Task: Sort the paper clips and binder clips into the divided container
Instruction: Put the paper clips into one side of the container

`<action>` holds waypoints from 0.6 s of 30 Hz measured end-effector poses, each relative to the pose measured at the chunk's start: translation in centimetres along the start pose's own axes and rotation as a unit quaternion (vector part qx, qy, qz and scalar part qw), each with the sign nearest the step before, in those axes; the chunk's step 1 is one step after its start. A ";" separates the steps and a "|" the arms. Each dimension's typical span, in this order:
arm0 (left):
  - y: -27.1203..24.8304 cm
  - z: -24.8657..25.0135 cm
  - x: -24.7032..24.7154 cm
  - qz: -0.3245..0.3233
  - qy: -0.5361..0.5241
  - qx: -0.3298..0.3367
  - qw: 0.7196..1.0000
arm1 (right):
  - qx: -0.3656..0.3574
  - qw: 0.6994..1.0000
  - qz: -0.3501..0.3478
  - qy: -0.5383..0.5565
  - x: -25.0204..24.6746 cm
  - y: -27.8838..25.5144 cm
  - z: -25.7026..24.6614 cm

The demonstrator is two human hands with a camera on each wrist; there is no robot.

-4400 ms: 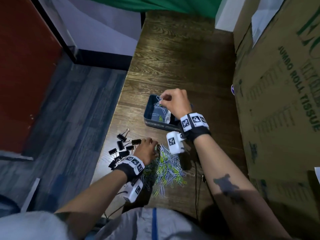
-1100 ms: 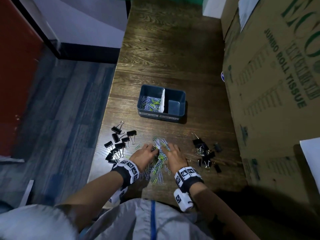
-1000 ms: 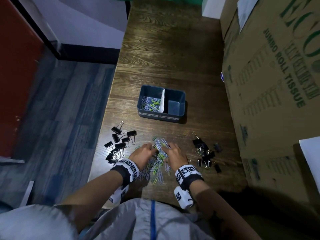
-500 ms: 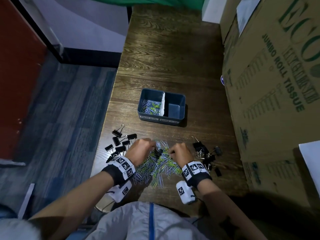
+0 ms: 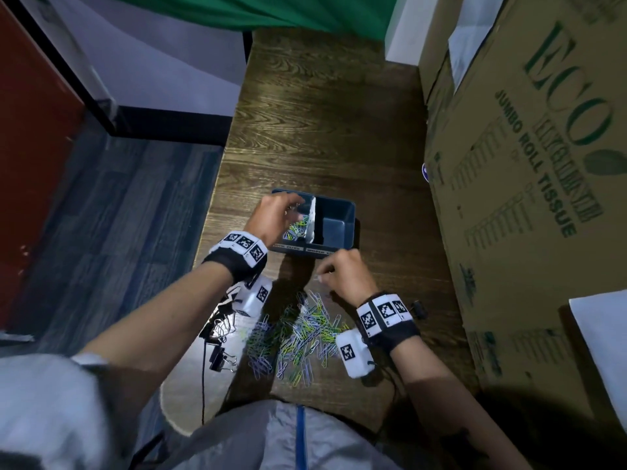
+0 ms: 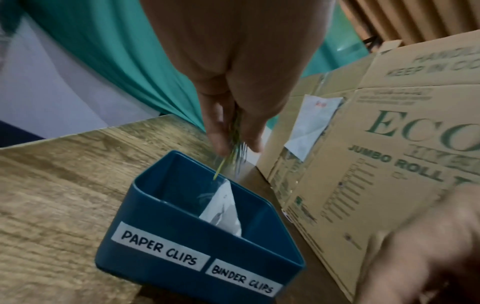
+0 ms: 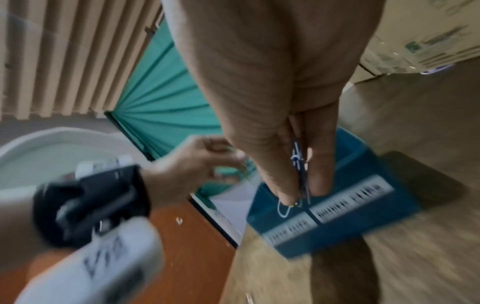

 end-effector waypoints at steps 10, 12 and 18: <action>-7.6 -6.9 3.5 -0.048 0.039 -0.054 0.997 | -0.014 0.996 0.088 0.002 -4.4 11.2 -2.4; -9.9 -8.1 5.2 -0.079 0.069 -0.055 0.993 | 0.002 0.998 0.064 -0.015 -3.4 12.0 -2.0; -17.0 -11.0 8.5 -0.154 0.136 -0.062 0.977 | -0.003 0.998 0.019 -0.061 2.0 8.8 0.0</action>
Point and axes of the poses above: each hand's wrist, its own y-axis towards the middle knuckle, its own x-axis out of the palm, z = x × y, the point moved 9 cm from there along y, towards the middle knuckle, and after that the axes turned 11 degrees about -x, right-handed, at the moved point
